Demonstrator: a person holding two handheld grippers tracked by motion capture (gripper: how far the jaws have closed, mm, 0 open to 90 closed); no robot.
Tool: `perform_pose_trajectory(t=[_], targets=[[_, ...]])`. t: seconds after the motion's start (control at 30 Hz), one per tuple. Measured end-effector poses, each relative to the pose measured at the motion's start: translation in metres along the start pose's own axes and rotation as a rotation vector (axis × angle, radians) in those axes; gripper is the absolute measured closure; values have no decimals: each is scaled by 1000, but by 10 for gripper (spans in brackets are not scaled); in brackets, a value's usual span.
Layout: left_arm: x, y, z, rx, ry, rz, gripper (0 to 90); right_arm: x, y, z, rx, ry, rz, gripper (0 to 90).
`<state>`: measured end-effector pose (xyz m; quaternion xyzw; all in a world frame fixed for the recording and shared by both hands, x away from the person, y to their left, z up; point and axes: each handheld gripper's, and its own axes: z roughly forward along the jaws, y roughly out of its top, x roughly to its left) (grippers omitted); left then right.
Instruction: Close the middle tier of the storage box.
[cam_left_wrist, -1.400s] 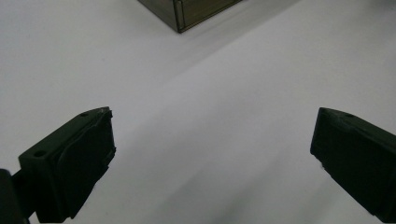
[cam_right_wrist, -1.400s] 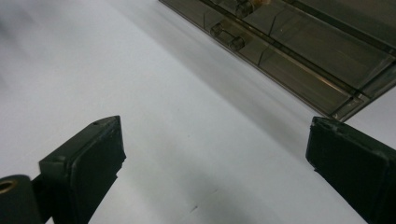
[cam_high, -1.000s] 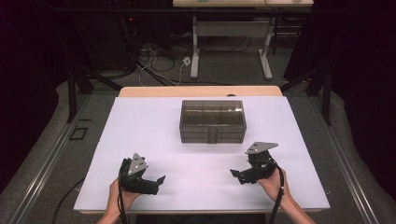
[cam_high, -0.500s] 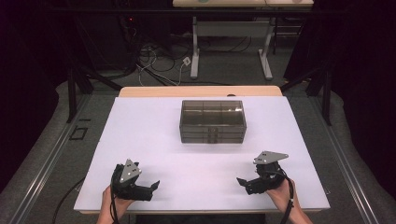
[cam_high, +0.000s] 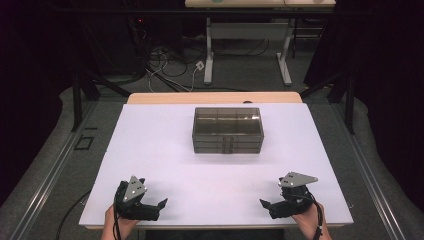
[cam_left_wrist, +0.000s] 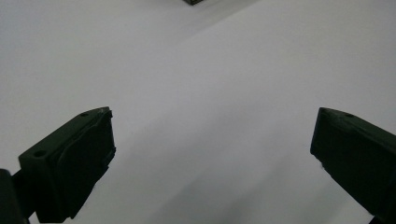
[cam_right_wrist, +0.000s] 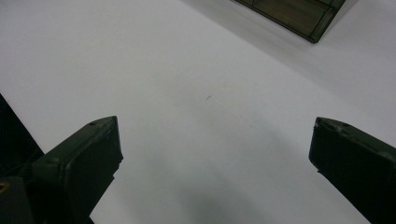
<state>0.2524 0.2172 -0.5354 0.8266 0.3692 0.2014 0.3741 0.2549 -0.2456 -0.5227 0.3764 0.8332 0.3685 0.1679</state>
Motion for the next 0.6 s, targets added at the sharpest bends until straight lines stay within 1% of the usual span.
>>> perform_pose_trajectory(t=[0.07,0.13,0.17,0.2,0.27,0.3,0.37,0.4,0.43,0.5,0.57,0.6], targets=[[0,-1,0,2,-4,-5,0,1,-4,-1,-10,-5,7,21],[1,-2,0,0,-6,-7,0,2,-8,-3,-1,-4,8,21],[1,-2,0,2,-4,-4,0,1,-9,-3,-6,-7,6,22],[1,-3,1,0,-3,-4,0,2,-10,-3,-10,-9,15,21],[0,-3,1,1,1,5,0,1,-12,-4,-10,-8,8,21],[0,-3,2,-1,-3,8,0,2,-13,-3,-16,-9,15,21],[0,-4,3,-5,-14,0,0,1,-14,-4,-3,-3,20,22],[-1,-4,4,-6,-25,-3,0,1,-15,-2,-19,-3,23,22],[-1,-3,5,-5,-31,-2,0,1,-15,-2,-7,-1,22,22],[-2,-3,7,6,-45,8,0,2,-15,-2,-11,2,24,23],[-3,-2,9,7,-45,19,0,2,-16,-2,-11,-4,16,23],[-3,-2,9,5,-48,19,0,2,-17,-2,-22,-3,19,23]])
